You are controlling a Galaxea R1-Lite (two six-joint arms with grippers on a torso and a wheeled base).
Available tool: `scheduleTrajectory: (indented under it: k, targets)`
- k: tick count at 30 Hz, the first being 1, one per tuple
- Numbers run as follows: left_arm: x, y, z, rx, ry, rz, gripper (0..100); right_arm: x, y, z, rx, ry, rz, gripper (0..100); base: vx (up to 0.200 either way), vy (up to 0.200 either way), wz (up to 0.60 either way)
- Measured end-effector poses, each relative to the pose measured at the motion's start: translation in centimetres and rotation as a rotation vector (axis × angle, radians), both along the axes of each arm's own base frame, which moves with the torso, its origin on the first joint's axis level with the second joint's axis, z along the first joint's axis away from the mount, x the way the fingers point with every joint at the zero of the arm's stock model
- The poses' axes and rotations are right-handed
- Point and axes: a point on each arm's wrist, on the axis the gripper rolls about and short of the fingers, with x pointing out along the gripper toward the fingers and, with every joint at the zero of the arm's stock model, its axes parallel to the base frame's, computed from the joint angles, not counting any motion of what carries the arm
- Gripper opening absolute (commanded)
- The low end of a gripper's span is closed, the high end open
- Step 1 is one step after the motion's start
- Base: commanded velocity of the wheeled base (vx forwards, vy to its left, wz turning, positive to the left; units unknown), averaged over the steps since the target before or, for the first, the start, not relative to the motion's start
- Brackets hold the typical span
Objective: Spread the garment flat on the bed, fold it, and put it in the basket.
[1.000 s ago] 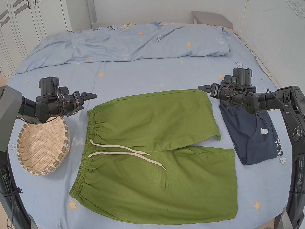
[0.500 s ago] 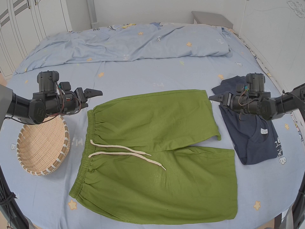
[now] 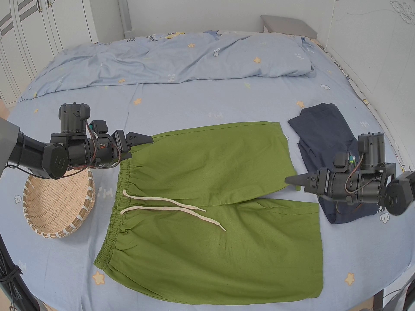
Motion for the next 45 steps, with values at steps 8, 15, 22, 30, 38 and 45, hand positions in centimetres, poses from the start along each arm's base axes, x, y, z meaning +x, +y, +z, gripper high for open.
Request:
scheduleTrajectory:
  k: [8,15,22,30,38,45]
  targets:
    - [1.0,-0.9,-2.3,0.002,0.017,-0.02,100,-2.4,3.4,-0.7,0.064,-0.025,0.123,100,0.0,0.0,0.0]
    - [1.4,-0.9,-3.4,0.003,0.035,-0.017,100,-1.3,4.7,-2.6,0.092,-0.032,0.133,100,0.0,0.0,0.0]
    - [1.6,-0.7,-3.5,-0.006,0.042,-0.007,100,-0.3,4.6,-4.3,0.083,0.006,0.104,100,0.0,0.0,0.0]
    - [1.5,-0.7,-3.4,-0.009,0.042,-0.007,100,1.5,3.9,-4.3,0.12,-0.07,-0.012,100,0.0,0.0,0.0]
    - [1.4,-0.7,-3.4,-0.008,0.041,-0.008,100,2.9,2.6,-4.4,0.145,-0.092,-0.105,100,0.0,0.0,0.0]
    - [1.5,-0.6,-3.3,-0.009,0.04,-0.005,100,3.5,2.4,-4.6,0.12,-0.106,-0.177,100,0.0,0.0,0.0]
